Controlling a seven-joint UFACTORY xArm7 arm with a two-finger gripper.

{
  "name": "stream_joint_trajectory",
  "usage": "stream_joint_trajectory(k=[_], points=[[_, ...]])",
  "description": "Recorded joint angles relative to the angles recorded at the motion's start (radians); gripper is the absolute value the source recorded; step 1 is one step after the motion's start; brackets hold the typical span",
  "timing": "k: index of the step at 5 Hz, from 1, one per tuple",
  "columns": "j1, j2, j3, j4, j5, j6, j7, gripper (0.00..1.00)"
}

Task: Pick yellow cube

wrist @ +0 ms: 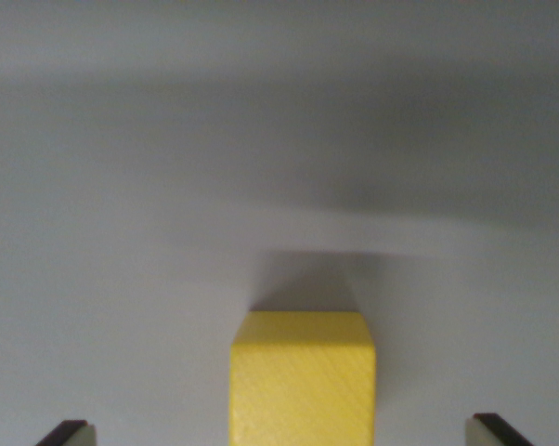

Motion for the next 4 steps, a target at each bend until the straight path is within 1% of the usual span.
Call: stream_joint_trajectory(k=[1,2,3,4], points=[[-0.0008,0.026,-0.001,-0.017,0.0043,-0.037,-0.004,0.00],[-0.0008,0.026,-0.001,-0.017,0.0043,-0.037,-0.004,0.00],[-0.0015,0.049,-0.001,-0.032,0.0082,-0.071,-0.008,0.00],[-0.0015,0.049,-0.001,-0.032,0.0082,-0.071,-0.008,0.00]])
